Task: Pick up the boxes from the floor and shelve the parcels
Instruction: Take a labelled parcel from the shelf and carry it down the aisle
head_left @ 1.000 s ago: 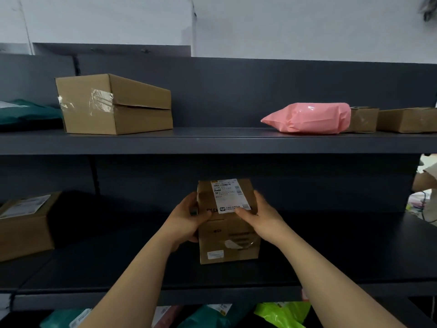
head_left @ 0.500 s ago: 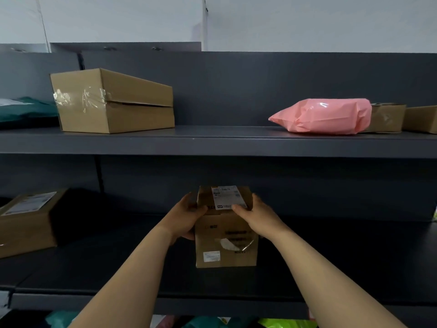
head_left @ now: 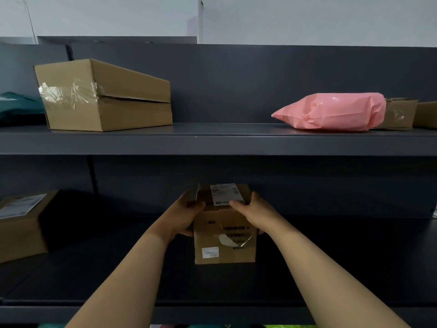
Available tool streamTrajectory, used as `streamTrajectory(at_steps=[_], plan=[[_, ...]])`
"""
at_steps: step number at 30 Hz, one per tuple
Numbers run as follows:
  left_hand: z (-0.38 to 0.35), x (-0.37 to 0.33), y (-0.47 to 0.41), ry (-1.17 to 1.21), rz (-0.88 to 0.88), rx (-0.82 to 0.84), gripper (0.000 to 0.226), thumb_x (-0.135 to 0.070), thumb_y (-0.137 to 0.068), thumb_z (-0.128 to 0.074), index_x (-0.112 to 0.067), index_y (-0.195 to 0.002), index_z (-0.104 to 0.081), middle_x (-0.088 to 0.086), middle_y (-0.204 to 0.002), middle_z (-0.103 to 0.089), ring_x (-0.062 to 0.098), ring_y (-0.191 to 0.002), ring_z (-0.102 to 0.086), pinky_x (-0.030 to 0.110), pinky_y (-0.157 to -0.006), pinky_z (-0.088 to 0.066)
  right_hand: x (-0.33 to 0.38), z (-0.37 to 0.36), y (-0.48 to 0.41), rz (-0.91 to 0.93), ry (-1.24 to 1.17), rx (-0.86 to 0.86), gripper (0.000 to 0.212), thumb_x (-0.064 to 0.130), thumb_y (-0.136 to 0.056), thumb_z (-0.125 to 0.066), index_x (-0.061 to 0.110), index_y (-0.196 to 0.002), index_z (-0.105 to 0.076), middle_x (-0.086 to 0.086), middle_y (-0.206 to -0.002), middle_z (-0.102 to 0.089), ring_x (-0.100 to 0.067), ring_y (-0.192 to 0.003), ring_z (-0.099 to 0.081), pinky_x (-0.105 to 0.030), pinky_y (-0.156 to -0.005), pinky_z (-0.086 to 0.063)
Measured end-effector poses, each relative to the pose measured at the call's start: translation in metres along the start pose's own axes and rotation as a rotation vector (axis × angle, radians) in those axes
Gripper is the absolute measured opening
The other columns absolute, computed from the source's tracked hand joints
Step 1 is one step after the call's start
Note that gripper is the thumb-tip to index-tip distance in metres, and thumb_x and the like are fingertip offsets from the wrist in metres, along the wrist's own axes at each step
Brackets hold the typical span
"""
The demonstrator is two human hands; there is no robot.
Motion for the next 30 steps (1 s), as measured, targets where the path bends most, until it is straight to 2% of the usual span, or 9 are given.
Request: streamTrajectory(at_steps=[7,10,12,14,16,20,23,27,30], plan=[[0.003,0.003,-0.007,0.009,-0.001,-0.006,0.052,-0.028,-0.097,-0.049,-0.026,-0.144,-0.028,-0.009,-0.1,-0.052,0.012,-0.086,-0.054,0.05,-0.091,-0.052,0.004,-0.002,-0.002,-0.029,-0.018,-0.009,0.081,0.064,-0.08,-0.057,0.019,-0.142,-0.032,-0.006,-0.129,-0.055,-0.025,-0.113,-0.058,-0.041,-0.086,-0.053],[0.002,0.002,-0.01,-0.006,-0.017,-0.011,0.051,-0.029,-0.098,-0.047,-0.025,-0.145,-0.027,-0.007,-0.105,-0.054,0.013,-0.087,-0.056,0.048,-0.089,-0.052,0.007,-0.002,-0.002,-0.032,-0.024,-0.004,0.074,0.061,-0.082,-0.057,0.019,-0.139,-0.035,-0.004,-0.128,-0.056,-0.024,-0.112,-0.057,-0.037,-0.077,-0.05],[0.004,0.003,-0.011,-0.051,-0.024,-0.047,0.058,-0.033,-0.097,-0.047,-0.025,-0.148,-0.021,0.001,-0.123,-0.053,0.022,-0.103,-0.057,0.046,-0.092,-0.049,0.008,-0.001,-0.001,-0.034,-0.019,0.0,0.072,0.06,-0.083,-0.056,0.021,-0.139,-0.035,-0.004,-0.129,-0.055,-0.023,-0.113,-0.056,-0.035,-0.076,-0.047],[0.005,0.004,-0.012,-0.142,-0.044,-0.078,0.062,-0.039,-0.097,-0.045,-0.025,-0.15,-0.018,0.009,-0.141,-0.046,0.03,-0.124,-0.049,0.045,-0.105,-0.04,0.01,0.002,0.002,-0.029,-0.003,0.002,0.079,0.065,-0.081,-0.055,0.021,-0.143,-0.031,-0.003,-0.133,-0.054,-0.023,-0.117,-0.054,-0.037,-0.087,-0.047],[0.005,0.004,-0.009,-0.181,-0.068,-0.108,0.059,-0.04,-0.098,-0.041,-0.02,-0.15,-0.021,0.012,-0.145,-0.044,0.03,-0.131,-0.044,0.039,-0.105,-0.034,0.013,0.006,0.008,-0.03,0.012,0.003,0.086,0.069,-0.08,-0.052,0.022,-0.148,-0.027,-0.004,-0.14,-0.05,-0.023,-0.123,-0.05,-0.038,-0.099,-0.044],[0.009,0.002,0.0,-0.173,-0.149,-0.22,0.049,-0.036,-0.098,-0.045,-0.014,-0.141,-0.037,0.01,-0.138,-0.051,0.025,-0.124,-0.05,0.028,-0.088,-0.038,0.019,0.018,0.031,0.007,0.044,-0.042,0.079,0.058,-0.09,-0.048,0.019,-0.152,-0.019,-0.004,-0.154,-0.032,-0.023,-0.139,-0.034,-0.032,-0.104,-0.032],[0.009,-0.002,0.011,-0.188,-0.26,-0.283,0.038,-0.028,-0.096,-0.05,-0.014,-0.131,-0.05,-0.001,-0.121,-0.057,0.015,-0.105,-0.056,0.024,-0.079,-0.04,0.016,0.025,0.048,0.025,0.046,-0.066,0.077,0.057,-0.09,-0.049,0.023,-0.152,-0.019,-0.003,-0.156,-0.027,-0.022,-0.14,-0.031,-0.033,-0.107,-0.031],[0.005,-0.003,0.027,-0.208,-0.365,-0.318,0.031,-0.028,-0.094,-0.053,-0.022,-0.124,-0.056,0.0,-0.122,-0.058,0.015,-0.108,-0.057,0.029,-0.082,-0.046,0.009,0.033,0.076,0.022,0.054,-0.14,0.073,0.058,-0.089,-0.05,0.028,-0.151,-0.025,-0.003,-0.157,-0.026,-0.023,-0.139,-0.033,-0.033,-0.106,-0.033],[-0.003,-0.001,0.045,-0.15,-0.41,-0.276,0.032,-0.021,-0.092,-0.054,-0.024,-0.124,-0.056,-0.003,-0.119,-0.056,0.006,-0.094,-0.057,0.025,-0.081,-0.048,0.001,0.04,0.102,0.04,0.01,-0.197,0.07,0.057,-0.089,-0.052,0.028,-0.149,-0.03,-0.003,-0.156,-0.028,-0.023,-0.136,-0.037,-0.03,-0.104,-0.035]])
Point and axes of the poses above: each hand's wrist, its own y-axis away from the middle knuckle, its own z-axis out of the back of the hand, x = y × z, the point moved 3 cm from there along -y, towards the middle knuckle
